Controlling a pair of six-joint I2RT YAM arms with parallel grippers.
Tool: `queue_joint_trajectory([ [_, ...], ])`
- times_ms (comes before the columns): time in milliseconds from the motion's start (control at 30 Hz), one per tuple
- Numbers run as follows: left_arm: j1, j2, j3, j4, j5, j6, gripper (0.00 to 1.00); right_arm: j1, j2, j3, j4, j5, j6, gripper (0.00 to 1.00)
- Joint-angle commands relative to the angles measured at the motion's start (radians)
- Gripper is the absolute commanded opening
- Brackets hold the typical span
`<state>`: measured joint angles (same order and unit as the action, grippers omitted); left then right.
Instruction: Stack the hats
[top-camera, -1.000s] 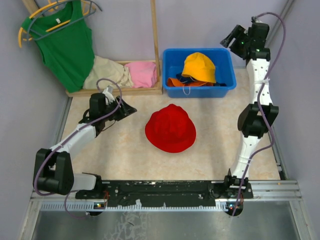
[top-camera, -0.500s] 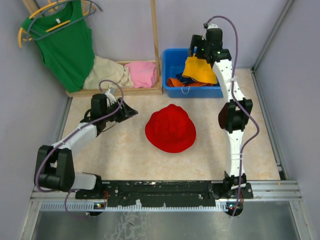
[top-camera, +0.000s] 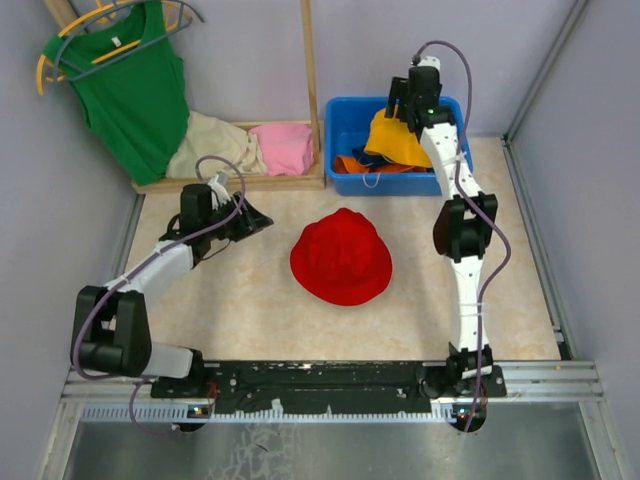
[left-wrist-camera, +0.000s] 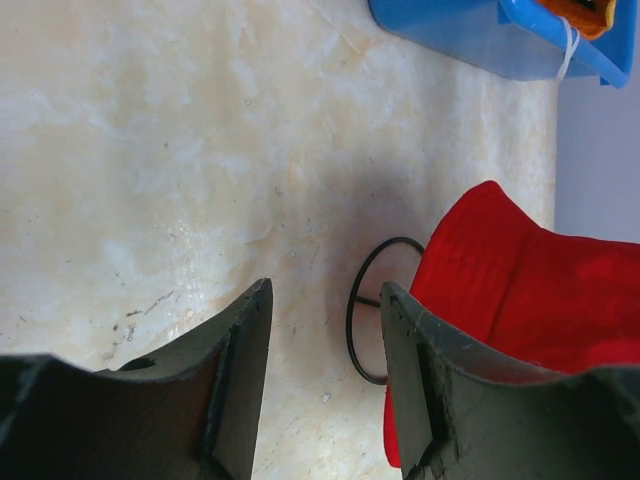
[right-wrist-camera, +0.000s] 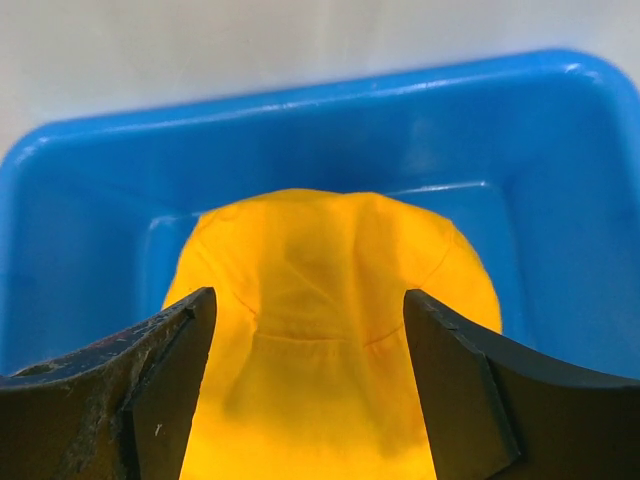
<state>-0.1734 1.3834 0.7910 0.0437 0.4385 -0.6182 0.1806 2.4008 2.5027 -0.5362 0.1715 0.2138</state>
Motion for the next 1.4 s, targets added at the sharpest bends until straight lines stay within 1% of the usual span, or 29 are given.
queue_joint_trajectory([
  [0, 0.013, 0.029, 0.044, -0.005, 0.003, 0.025, 0.54, 0.005, 0.056, 0.04, 0.05, 0.003, 0.021, 0.75],
  [100, 0.019, 0.043, 0.056, -0.007, 0.003, 0.03, 0.54, 0.005, 0.069, 0.046, 0.054, 0.01, 0.021, 0.72],
  [133, 0.021, 0.048, 0.059, -0.008, 0.003, 0.031, 0.54, 0.005, 0.073, 0.048, 0.058, 0.013, 0.021, 0.69],
  [167, 0.023, 0.051, 0.064, -0.01, 0.004, 0.033, 0.53, 0.005, 0.077, 0.049, 0.059, 0.017, 0.02, 0.64],
  [300, 0.033, 0.068, 0.074, -0.007, 0.014, 0.034, 0.53, 0.005, 0.078, 0.054, 0.056, 0.042, 0.022, 0.29],
  [333, 0.034, 0.072, 0.079, -0.007, 0.019, 0.036, 0.53, 0.004, 0.072, 0.057, 0.054, 0.043, 0.02, 0.16],
  [367, 0.036, 0.077, 0.084, -0.006, 0.023, 0.036, 0.53, 0.004, 0.062, 0.058, 0.053, 0.043, 0.018, 0.06],
  [400, 0.037, 0.081, 0.091, -0.006, 0.029, 0.038, 0.53, 0.004, 0.046, 0.06, 0.052, 0.044, 0.016, 0.0],
  [533, 0.042, 0.082, 0.127, -0.011, 0.05, 0.042, 0.53, 0.005, -0.049, 0.062, 0.046, 0.031, 0.018, 0.0],
  [667, 0.058, 0.072, 0.186, -0.021, 0.086, 0.025, 0.53, 0.006, -0.172, 0.055, 0.041, -0.019, 0.045, 0.0],
  [833, 0.074, 0.068, 0.284, 0.001, 0.168, -0.081, 0.54, 0.014, -0.363, -0.018, 0.034, -0.109, 0.114, 0.0],
  [967, 0.074, 0.062, 0.305, 0.068, 0.239, -0.202, 0.54, 0.029, -0.494, -0.099, 0.028, -0.207, 0.211, 0.0],
  [1067, 0.073, 0.051, 0.278, 0.164, 0.298, -0.373, 0.55, 0.079, -0.573, -0.157, 0.025, -0.242, 0.261, 0.0],
  [1167, 0.057, 0.016, 0.202, 0.385, 0.329, -0.635, 0.57, 0.14, -0.646, -0.227, 0.074, -0.257, 0.312, 0.0],
  [1267, 0.035, -0.022, 0.107, 0.666, 0.276, -0.929, 0.62, 0.187, -0.698, -0.312, 0.142, -0.251, 0.355, 0.0],
  [1367, -0.002, -0.043, 0.076, 0.809, 0.192, -1.12, 0.68, 0.219, -0.72, -0.353, 0.173, -0.248, 0.378, 0.0],
])
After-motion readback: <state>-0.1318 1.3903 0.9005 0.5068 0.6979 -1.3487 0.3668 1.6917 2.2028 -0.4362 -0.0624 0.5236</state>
